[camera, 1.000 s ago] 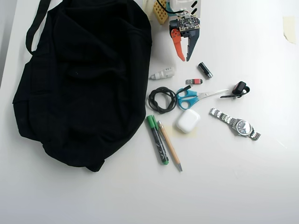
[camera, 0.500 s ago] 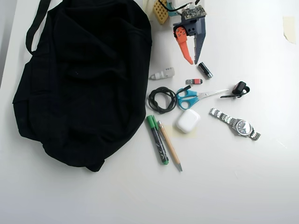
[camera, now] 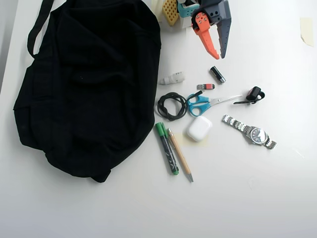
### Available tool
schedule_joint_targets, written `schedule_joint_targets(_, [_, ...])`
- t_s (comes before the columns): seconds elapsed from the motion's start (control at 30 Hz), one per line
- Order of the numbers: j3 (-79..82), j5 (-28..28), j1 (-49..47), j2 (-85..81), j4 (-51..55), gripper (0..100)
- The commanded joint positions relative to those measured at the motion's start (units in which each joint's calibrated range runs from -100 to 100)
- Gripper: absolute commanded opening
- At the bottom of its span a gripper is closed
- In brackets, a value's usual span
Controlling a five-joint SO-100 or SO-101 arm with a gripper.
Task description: Put the black bike light into the black bag
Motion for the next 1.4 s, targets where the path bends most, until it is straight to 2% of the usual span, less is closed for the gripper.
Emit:
schedule_joint_targets(0.0, [-16.6, 1.6, -0.1, 18.8, -1.5, 5])
schedule_joint_targets(0.23, [-36.2, 8.1, -3.9, 43.0, -1.8, 6])
schedule_joint_targets(0.4, [-38.1, 8.1, -6.6, 51.2, -5.1, 5])
schedule_joint_targets(0.6, [-38.7, 7.5, -10.2, 62.8, -19.2, 5])
schedule_joint_targets(0.77, [-47.0, 6.5, -11.6, 74.7, -19.8, 5])
schedule_joint_targets(0.83, [-52.4, 6.0, -11.9, 78.9, -16.1, 5])
schedule_joint_targets(1.13, [-85.5, 6.1, -13.0, 96.2, 13.9, 5])
schedule_joint_targets(1.37, [-91.0, 6.5, -12.2, 98.3, 30.3, 5])
